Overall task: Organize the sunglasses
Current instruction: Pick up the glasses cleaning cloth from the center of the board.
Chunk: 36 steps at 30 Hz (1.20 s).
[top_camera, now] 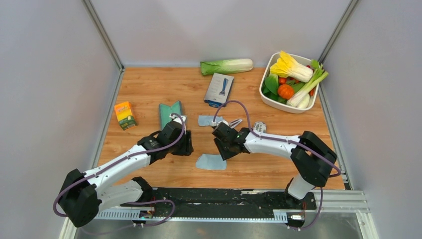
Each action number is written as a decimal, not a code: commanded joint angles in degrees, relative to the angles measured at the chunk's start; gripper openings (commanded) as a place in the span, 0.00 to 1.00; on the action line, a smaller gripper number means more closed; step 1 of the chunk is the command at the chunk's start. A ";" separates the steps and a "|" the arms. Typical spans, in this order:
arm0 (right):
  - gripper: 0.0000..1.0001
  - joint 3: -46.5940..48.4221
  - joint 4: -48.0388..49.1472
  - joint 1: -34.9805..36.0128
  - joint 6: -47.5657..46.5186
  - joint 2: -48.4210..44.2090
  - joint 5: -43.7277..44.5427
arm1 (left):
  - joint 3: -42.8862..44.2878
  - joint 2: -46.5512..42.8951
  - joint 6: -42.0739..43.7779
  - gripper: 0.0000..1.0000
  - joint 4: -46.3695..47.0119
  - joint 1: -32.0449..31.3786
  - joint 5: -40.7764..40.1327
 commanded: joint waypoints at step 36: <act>0.00 1.36 -4.00 -9.84 -6.60 -8.48 -0.81 | 2.68 9.40 6.83 0.53 15.20 0.02 11.04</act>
